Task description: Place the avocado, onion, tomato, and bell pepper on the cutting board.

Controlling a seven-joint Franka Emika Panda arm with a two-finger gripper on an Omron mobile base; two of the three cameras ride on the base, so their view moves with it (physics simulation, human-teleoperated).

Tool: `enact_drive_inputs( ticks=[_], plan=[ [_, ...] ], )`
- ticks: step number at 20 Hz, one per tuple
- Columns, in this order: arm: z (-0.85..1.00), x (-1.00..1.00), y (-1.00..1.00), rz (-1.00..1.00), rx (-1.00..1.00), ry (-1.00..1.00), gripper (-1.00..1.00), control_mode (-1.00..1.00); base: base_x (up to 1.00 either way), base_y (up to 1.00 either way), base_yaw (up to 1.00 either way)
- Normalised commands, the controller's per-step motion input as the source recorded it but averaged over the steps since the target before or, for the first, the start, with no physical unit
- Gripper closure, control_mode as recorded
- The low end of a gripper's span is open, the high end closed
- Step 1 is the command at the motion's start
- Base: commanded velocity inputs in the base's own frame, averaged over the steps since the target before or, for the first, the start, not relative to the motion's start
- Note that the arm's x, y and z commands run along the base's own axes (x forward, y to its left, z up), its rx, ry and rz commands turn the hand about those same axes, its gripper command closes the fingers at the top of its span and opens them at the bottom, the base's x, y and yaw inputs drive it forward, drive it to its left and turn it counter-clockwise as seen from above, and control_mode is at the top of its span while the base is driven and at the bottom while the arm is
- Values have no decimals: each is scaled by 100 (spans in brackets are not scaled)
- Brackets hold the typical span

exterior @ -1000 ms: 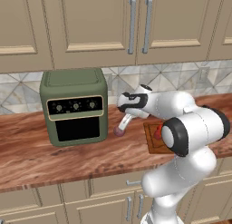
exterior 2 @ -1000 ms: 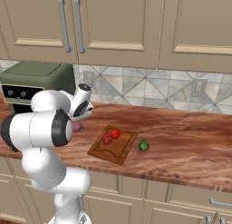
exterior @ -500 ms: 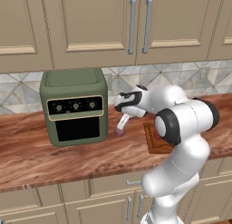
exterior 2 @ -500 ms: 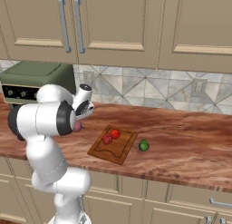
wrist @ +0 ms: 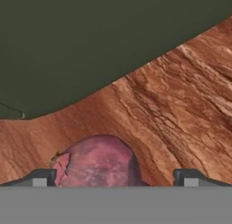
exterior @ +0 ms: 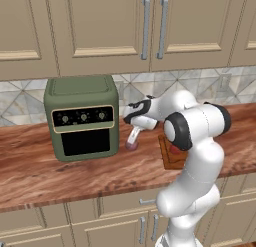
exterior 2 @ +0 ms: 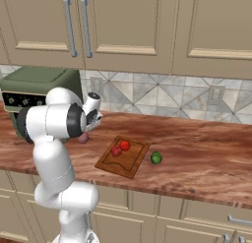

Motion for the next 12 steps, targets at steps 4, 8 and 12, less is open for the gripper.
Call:
enact_drive_inputs(
  ticks=[4,8,12],
  plan=[
    [-30,4,6,1,0,0,-100,-100,0,0,0],
    [-34,0,3,0,0,1,100,-100,0,0,0],
    [-22,-3,0,0,-1,2,100,-100,0,0,0]
  ],
)
